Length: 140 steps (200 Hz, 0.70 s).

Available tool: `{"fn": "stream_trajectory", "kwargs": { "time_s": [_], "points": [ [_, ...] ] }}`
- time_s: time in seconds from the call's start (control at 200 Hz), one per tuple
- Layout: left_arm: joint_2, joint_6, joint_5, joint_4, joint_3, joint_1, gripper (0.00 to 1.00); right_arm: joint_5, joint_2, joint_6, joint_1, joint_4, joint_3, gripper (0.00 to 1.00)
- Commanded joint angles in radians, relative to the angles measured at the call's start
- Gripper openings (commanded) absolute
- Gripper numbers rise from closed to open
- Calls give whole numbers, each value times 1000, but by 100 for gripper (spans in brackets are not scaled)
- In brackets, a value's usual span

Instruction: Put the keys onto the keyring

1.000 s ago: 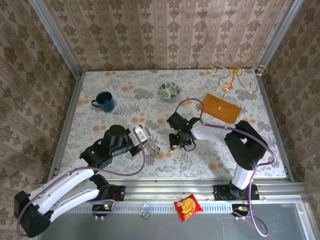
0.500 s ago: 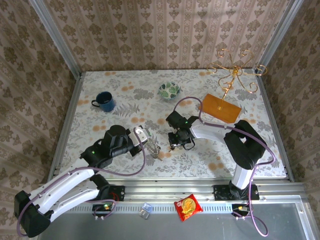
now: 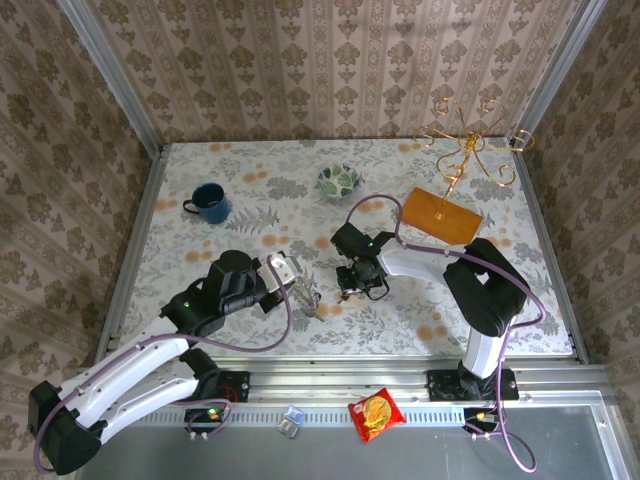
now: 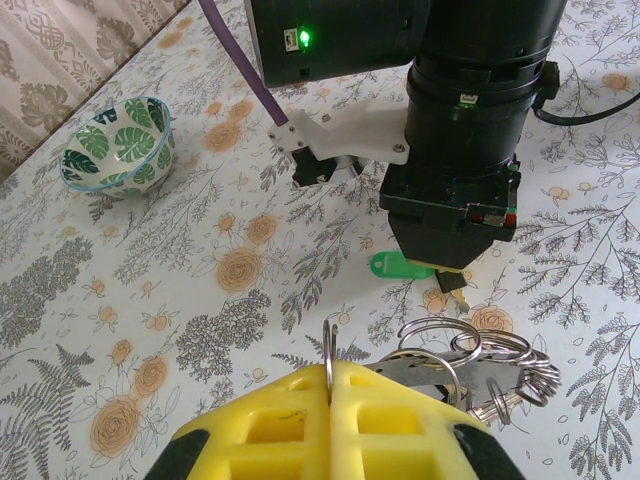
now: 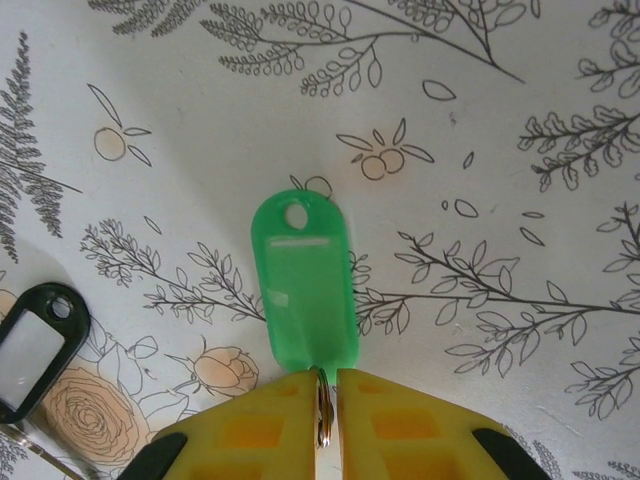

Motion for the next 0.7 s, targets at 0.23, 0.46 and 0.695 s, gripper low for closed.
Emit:
{"fn": "stream_trajectory", "kwargs": {
  "time_s": [0.23, 0.46, 0.695],
  "points": [
    [-1, 16, 13, 35, -4, -8, 0, 30, 10, -14, -4, -37, 29, 10],
    [-2, 17, 13, 34, -3, -8, 0, 34, -22, -25, -4, -44, 33, 0],
    [1, 6, 19, 41, -8, -9, 0, 67, -210, -141, 24, 64, -60, 0]
  ]
}}
